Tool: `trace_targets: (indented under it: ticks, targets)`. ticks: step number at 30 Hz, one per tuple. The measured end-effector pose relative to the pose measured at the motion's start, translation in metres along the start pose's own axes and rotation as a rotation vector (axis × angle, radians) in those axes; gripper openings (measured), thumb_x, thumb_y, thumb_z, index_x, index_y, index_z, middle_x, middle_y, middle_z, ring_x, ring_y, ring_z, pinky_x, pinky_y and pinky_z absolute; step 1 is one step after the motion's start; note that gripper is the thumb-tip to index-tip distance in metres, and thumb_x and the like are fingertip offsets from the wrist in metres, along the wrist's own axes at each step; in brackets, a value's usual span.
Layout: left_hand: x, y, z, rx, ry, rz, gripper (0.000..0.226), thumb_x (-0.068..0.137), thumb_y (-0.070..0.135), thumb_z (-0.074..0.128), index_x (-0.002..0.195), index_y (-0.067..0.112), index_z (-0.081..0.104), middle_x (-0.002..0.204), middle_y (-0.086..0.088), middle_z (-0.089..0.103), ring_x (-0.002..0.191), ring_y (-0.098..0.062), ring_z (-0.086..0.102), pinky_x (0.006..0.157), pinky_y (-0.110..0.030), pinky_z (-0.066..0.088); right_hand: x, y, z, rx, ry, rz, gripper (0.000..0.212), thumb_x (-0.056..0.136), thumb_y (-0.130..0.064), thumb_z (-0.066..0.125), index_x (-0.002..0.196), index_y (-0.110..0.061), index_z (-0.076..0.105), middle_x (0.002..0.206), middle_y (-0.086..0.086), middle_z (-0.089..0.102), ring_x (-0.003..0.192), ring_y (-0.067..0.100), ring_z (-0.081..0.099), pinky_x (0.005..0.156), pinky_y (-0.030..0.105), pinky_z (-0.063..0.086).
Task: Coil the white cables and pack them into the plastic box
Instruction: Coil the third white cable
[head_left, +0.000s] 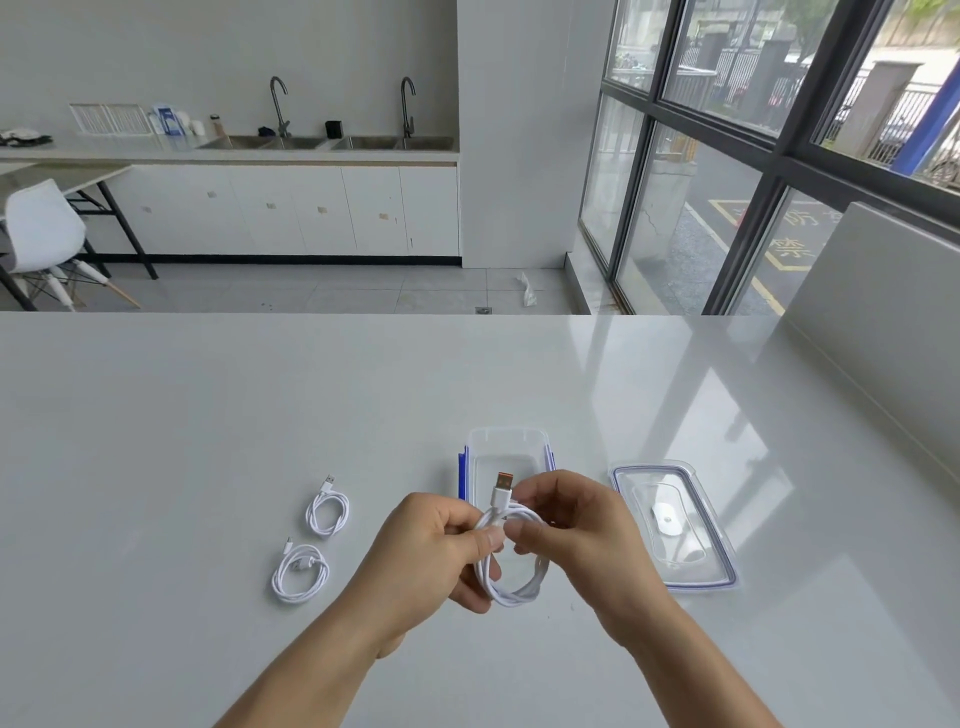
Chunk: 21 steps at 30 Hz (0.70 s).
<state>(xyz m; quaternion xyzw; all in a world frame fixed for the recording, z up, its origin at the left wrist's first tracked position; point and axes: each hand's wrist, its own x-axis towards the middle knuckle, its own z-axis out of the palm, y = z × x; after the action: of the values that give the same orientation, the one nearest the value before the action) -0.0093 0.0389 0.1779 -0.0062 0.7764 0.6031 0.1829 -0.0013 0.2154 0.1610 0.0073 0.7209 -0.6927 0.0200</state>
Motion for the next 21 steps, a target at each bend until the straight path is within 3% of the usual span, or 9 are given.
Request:
trace_targets:
  ticks: [3,6,9,11,14,17,21]
  targets:
    - [-0.001,0.000,-0.001,-0.030,-0.003,-0.021,0.018,0.093,0.009,0.065,0.080,-0.002,0.073,0.066,-0.014,0.070,0.056,-0.031,0.065,0.060,-0.040,0.062,0.002,0.002,-0.005,0.147,-0.070,0.079,0.031,0.076,0.000,0.080,0.102,-0.007,0.066,0.085,0.025,0.069,0.067,0.030,0.064,0.070,0.037,0.054]
    - [0.000,-0.001,0.000,-0.025,0.000,-0.039,0.018,0.093,0.009,0.065,0.081,-0.002,0.073,0.067,-0.015,0.071,0.055,-0.030,0.064,0.058,-0.039,0.061,0.003,0.006,-0.007,0.444,-0.234,0.195,0.030,0.077,0.000,0.077,0.103,-0.004,0.063,0.082,0.022,0.066,0.066,0.031,0.061,0.071,0.037,0.054]
    - [0.002,-0.005,0.002,0.056,0.038,-0.015,0.020,0.094,0.013,0.064,0.078,0.005,0.074,0.067,-0.013,0.072,0.053,-0.029,0.066,0.060,-0.044,0.063,0.003,0.012,0.001,0.613,-0.184,0.235,0.025,0.082,0.004,0.074,0.104,-0.003,0.064,0.081,0.021,0.066,0.067,0.029,0.063,0.072,0.040,0.058]
    - [0.002,-0.009,0.002,0.146,0.049,0.019,0.022,0.093,0.019,0.064,0.075,0.010,0.072,0.066,-0.010,0.072,0.056,-0.030,0.069,0.062,-0.046,0.063,0.000,0.020,0.011,0.513,-0.038,0.183,0.018,0.083,-0.003,0.076,0.097,-0.004,0.065,0.084,0.021,0.069,0.071,0.031,0.064,0.075,0.041,0.057]
    - [-0.001,-0.012,0.003,0.143,0.034,0.014,0.021,0.092,0.022,0.065,0.077,0.009,0.070,0.065,-0.005,0.069,0.059,-0.029,0.070,0.059,-0.043,0.063,-0.007,0.030,0.024,0.098,0.162,0.034,0.006,0.090,-0.015,0.073,0.088,-0.014,0.067,0.082,0.009,0.075,0.071,0.021,0.066,0.070,0.031,0.056]
    - [0.000,-0.015,0.002,-0.027,0.020,-0.043,0.019,0.093,0.017,0.065,0.083,0.003,0.072,0.067,-0.010,0.067,0.057,-0.026,0.065,0.055,-0.038,0.059,-0.009,0.030,0.030,0.000,0.139,0.019,0.001,0.094,-0.021,0.067,0.095,-0.022,0.067,0.086,0.004,0.076,0.075,0.020,0.069,0.068,0.026,0.056]
    - [-0.001,-0.019,0.001,-0.145,-0.051,-0.093,0.021,0.094,0.017,0.064,0.084,0.000,0.072,0.067,-0.011,0.067,0.059,-0.026,0.063,0.056,-0.036,0.056,-0.008,0.029,0.025,0.049,0.039,0.100,0.014,0.095,-0.028,0.066,0.108,-0.023,0.066,0.094,0.001,0.078,0.079,0.019,0.072,0.075,0.029,0.058]
